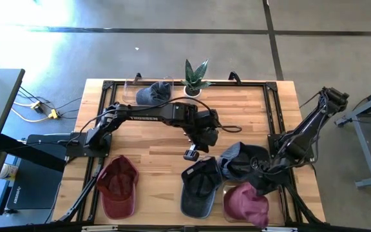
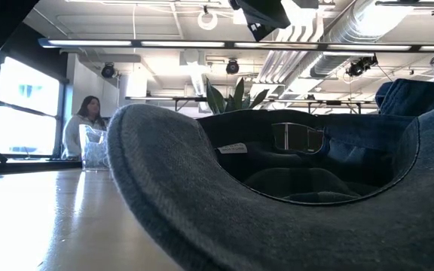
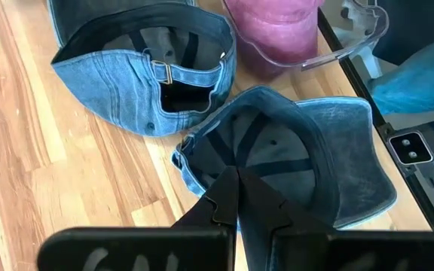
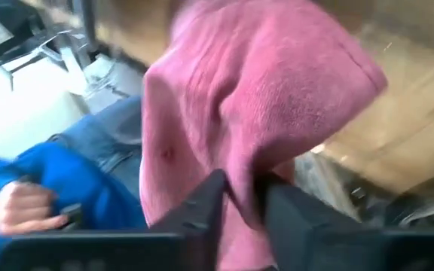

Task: Pick & Place hat
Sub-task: Put the top red cap into the bottom transparent bin

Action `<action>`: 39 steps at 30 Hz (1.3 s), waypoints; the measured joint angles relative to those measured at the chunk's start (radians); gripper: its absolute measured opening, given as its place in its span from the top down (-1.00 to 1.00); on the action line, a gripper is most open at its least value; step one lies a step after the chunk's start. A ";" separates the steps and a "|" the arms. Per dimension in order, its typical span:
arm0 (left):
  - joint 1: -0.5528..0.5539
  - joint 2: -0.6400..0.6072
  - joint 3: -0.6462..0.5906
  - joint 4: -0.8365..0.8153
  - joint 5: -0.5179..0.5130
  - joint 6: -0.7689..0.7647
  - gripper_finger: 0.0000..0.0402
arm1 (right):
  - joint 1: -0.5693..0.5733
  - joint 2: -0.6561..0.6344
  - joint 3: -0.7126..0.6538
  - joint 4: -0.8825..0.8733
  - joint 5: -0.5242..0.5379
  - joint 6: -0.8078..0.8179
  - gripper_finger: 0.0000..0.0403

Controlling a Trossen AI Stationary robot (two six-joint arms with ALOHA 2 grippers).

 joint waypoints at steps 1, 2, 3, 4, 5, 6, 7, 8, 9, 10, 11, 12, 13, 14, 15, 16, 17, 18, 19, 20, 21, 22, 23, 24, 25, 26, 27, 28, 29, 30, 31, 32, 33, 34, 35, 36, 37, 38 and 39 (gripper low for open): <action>0.000 0.000 0.000 0.000 0.000 0.003 1.00 | 0.000 0.000 0.013 0.005 -0.001 0.012 0.74; 0.000 0.000 0.000 0.000 0.000 0.006 1.00 | 0.000 0.000 0.027 0.009 -0.009 0.023 0.86; 0.000 0.000 0.000 0.000 0.000 0.007 1.00 | 0.000 0.000 0.041 0.012 -0.025 0.030 0.93; 0.000 0.000 0.000 0.000 0.000 0.008 1.00 | -0.001 0.003 0.053 0.012 -0.046 0.038 0.94; 0.000 0.000 0.000 0.001 0.000 0.009 1.00 | -0.003 0.007 0.061 0.011 -0.070 0.046 0.92; 0.000 0.000 0.000 0.001 0.000 0.009 1.00 | -0.005 0.014 0.064 0.008 -0.088 0.053 0.89; 0.000 0.000 0.000 0.002 0.000 0.009 1.00 | -0.006 0.021 0.064 -0.002 -0.106 0.059 0.87; 0.000 0.000 0.000 0.003 -0.002 0.009 1.00 | -0.004 0.030 0.059 -0.014 -0.127 0.065 0.88; 0.000 0.000 0.000 0.006 -0.003 0.009 1.00 | -0.003 0.036 0.049 -0.026 -0.152 0.072 0.90; 0.000 0.000 0.000 0.009 -0.003 0.010 1.00 | 0.001 0.039 0.036 -0.041 -0.173 0.078 0.94; 0.000 0.000 0.000 0.010 -0.003 0.010 1.00 | 0.004 0.040 0.023 -0.056 -0.185 0.083 0.96; 0.000 0.000 0.000 0.010 -0.003 0.010 1.00 | 0.006 0.040 0.010 -0.063 -0.188 0.082 0.97; 0.000 0.000 0.000 0.009 -0.003 0.010 1.00 | 0.006 0.038 -0.002 -0.063 -0.189 0.082 0.97; 0.000 0.000 0.000 0.009 -0.003 0.010 1.00 | 0.006 0.035 -0.013 -0.062 -0.187 0.082 0.94; 0.000 0.000 0.000 0.008 -0.002 0.015 1.00 | 0.006 0.034 -0.024 -0.065 -0.187 0.081 0.91; 0.000 0.000 0.000 0.007 -0.002 0.021 1.00 | 0.006 0.034 -0.032 -0.069 -0.186 0.079 0.88; 0.000 0.000 0.000 0.004 -0.002 0.025 1.00 | 0.006 0.034 -0.038 -0.070 -0.187 0.074 0.85; 0.000 0.000 0.000 0.000 -0.002 0.025 1.00 | 0.007 0.034 -0.039 -0.083 -0.193 0.064 0.81; 0.000 0.000 0.000 0.000 -0.002 0.026 1.00 | 0.008 0.034 -0.039 -0.109 -0.205 0.053 0.77; 0.000 0.000 0.000 0.000 -0.002 0.026 1.00 | 0.010 0.033 -0.040 -0.141 -0.222 0.044 0.73; 0.000 0.000 0.000 0.000 -0.002 0.026 1.00 | 0.012 0.033 -0.041 -0.169 -0.238 0.037 0.68; 0.000 0.000 0.000 0.000 -0.002 0.026 1.00 | 0.014 0.030 -0.041 -0.194 -0.246 0.033 0.63; 0.000 0.000 0.000 0.000 -0.002 0.026 1.00 | 0.016 0.023 -0.041 -0.213 -0.243 0.029 0.57; 0.000 0.000 0.000 -0.001 -0.002 0.026 1.00 | 0.016 0.013 -0.039 -0.228 -0.235 0.022 0.51; 0.000 0.000 0.000 -0.002 -0.002 0.025 1.00 | 0.016 0.004 -0.029 -0.250 -0.225 0.013 0.44; 0.000 0.000 0.000 -0.005 -0.003 0.025 1.00 | 0.016 -0.006 -0.019 -0.266 -0.215 -0.003 0.38; 0.000 0.000 0.000 -0.009 -0.003 0.025 1.00 | 0.016 -0.014 -0.004 -0.291 -0.209 -0.015 0.32; 0.000 0.000 0.000 -0.012 -0.003 0.025 1.00 | 0.016 -0.021 0.011 -0.321 -0.202 -0.032 0.27; 0.000 0.000 0.000 -0.012 -0.003 0.025 1.00 | 0.016 -0.027 0.030 -0.351 -0.194 -0.051 0.23; 0.000 0.000 0.000 -0.015 -0.004 0.025 1.00 | 0.016 -0.032 0.051 -0.372 -0.185 -0.068 0.20; 0.000 0.000 0.000 -0.017 -0.010 0.025 1.00 | 0.016 -0.034 0.075 -0.387 -0.177 -0.088 0.18; 0.000 0.000 0.000 -0.018 -0.021 0.025 1.00 | 0.016 -0.034 0.101 -0.401 -0.175 -0.114 0.17; 0.000 0.000 0.000 -0.020 -0.031 0.025 1.00 | 0.016 -0.032 0.128 -0.410 -0.171 -0.144 0.16; 0.000 0.000 0.000 -0.025 -0.045 0.024 1.00 | 0.016 -0.028 0.158 -0.412 -0.160 -0.181 0.17; 0.000 0.000 0.000 -0.026 -0.054 0.023 1.00 | 0.016 -0.022 0.191 -0.408 -0.140 -0.225 0.18; 0.000 0.000 0.000 -0.026 -0.064 0.018 1.00 | 0.016 -0.013 0.226 -0.397 -0.109 -0.269 0.19; 0.001 0.000 0.000 -0.026 -0.074 0.014 1.00 | 0.016 -0.002 0.261 -0.376 -0.076 -0.320 0.21; 0.001 0.000 0.000 -0.026 -0.076 0.006 1.00 | 0.016 0.015 0.290 -0.345 -0.045 -0.381 0.23; 0.001 0.000 0.000 -0.026 -0.082 0.001 1.00 | 0.016 0.038 0.315 -0.301 -0.027 -0.442 0.26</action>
